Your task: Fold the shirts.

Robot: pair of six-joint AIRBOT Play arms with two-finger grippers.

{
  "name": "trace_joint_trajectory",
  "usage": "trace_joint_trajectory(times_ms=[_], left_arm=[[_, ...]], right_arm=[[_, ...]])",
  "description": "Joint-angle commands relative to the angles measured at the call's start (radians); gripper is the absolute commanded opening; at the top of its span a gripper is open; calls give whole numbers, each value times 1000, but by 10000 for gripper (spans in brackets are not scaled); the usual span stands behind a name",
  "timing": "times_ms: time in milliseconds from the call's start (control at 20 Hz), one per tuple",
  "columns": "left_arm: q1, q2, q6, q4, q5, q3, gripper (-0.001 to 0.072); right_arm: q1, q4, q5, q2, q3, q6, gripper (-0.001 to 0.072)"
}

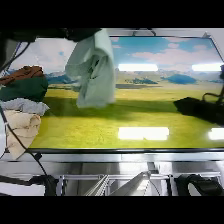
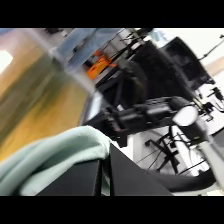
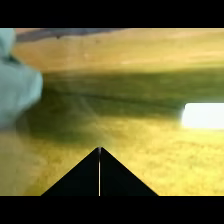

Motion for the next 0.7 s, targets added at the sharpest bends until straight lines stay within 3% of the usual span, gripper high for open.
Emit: trace_joint_trajectory(times_ms=[0, 150, 400, 450, 500, 550, 650], left_arm=[[-87, 121, -36, -53, 187, -1, 25], [-60, 148, -77, 1, 180, -89, 26], [-45, 148, -135, 317, 135, -296, 21], [-45, 147, -134, 387, 135, -341, 20], [-41, 146, -136, 451, 135, -381, 24], [-31, 146, -140, 520, 134, -423, 230], [5, 146, -143, 625, 124, -489, 691]], right_arm=[[-93, 0, 109, 20, 140, -45, 17], [-109, 0, 182, 9, 153, -67, 17], [-109, -2, 307, -66, 150, -68, 19], [-109, -2, 327, -86, 146, -67, 59], [-109, -10, 341, -103, 137, -67, 261], [-109, -23, 352, -121, 122, -67, 452], [-109, -63, 374, -149, 81, -58, 458]])
